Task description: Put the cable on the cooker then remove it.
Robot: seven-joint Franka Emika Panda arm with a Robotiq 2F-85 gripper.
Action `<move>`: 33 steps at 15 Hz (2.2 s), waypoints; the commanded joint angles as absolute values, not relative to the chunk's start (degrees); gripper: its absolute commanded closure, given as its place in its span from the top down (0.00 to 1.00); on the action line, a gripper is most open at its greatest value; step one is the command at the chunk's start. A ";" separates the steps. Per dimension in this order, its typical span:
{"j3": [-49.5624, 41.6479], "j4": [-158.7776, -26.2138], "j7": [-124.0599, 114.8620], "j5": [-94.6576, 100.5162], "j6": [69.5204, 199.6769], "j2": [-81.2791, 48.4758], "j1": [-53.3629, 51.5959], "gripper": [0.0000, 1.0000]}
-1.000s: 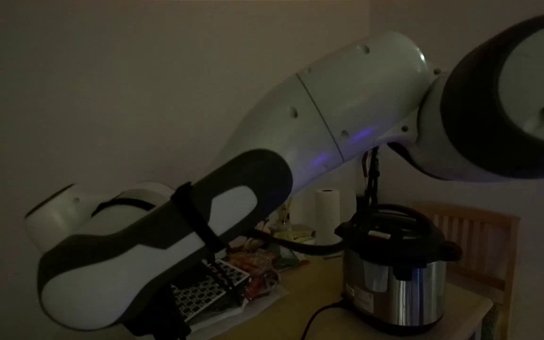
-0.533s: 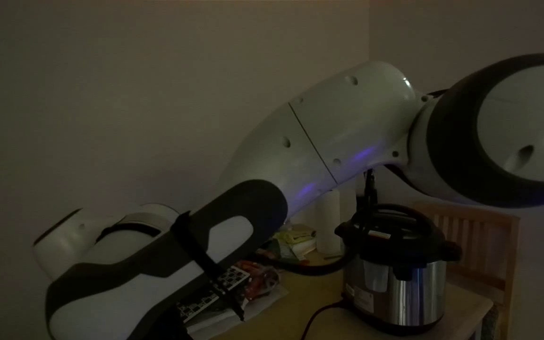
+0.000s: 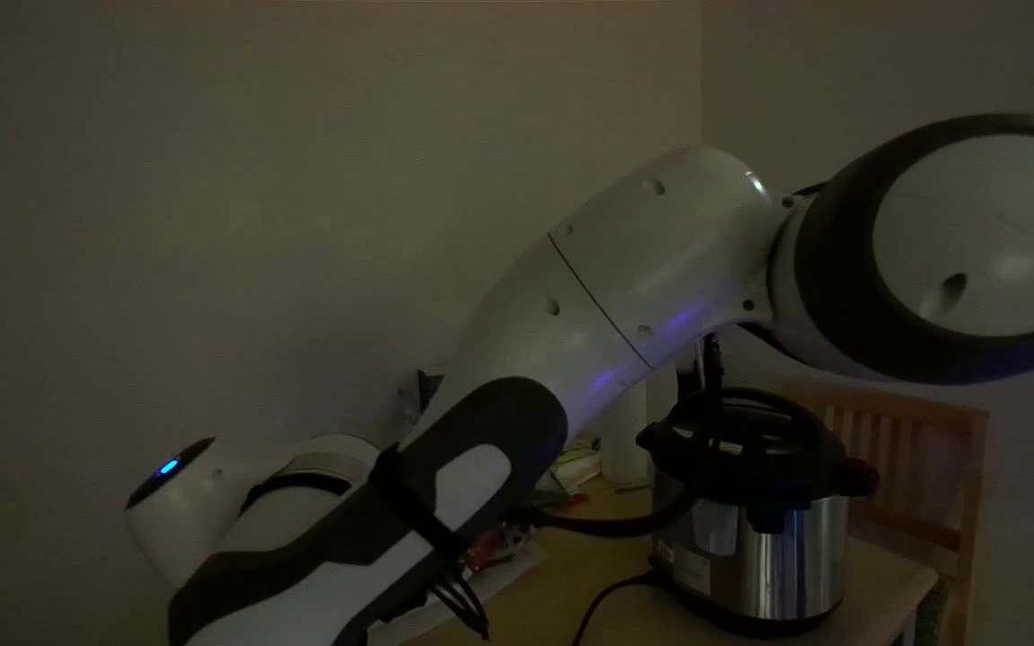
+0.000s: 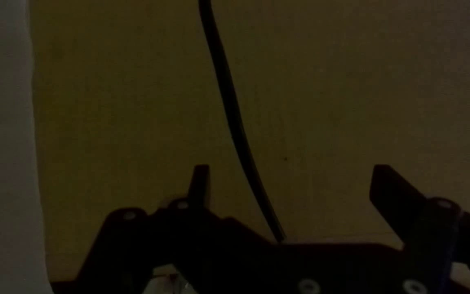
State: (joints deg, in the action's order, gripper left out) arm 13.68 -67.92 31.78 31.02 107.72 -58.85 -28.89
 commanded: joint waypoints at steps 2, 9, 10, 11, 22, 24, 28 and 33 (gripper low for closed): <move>11.06 -75.04 28.58 33.18 110.67 -55.65 -27.69 1.00; 10.17 -69.97 30.85 31.75 109.52 -59.13 -28.19 0.73; 10.32 -69.59 31.00 31.59 109.73 -59.30 -28.15 0.67; 10.29 -69.19 30.97 31.55 109.70 -59.43 -28.23 0.59; 11.78 -70.88 29.96 30.87 115.39 -58.01 -27.43 0.00; 11.63 -71.15 29.24 30.95 115.76 -57.72 -27.62 0.02; 10.34 -73.94 24.07 32.12 110.62 -53.34 -30.29 0.02; 8.18 -83.57 11.24 33.73 98.80 -41.02 -34.74 0.02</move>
State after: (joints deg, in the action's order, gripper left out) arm 9.62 -73.87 19.01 32.36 103.55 -50.88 -32.31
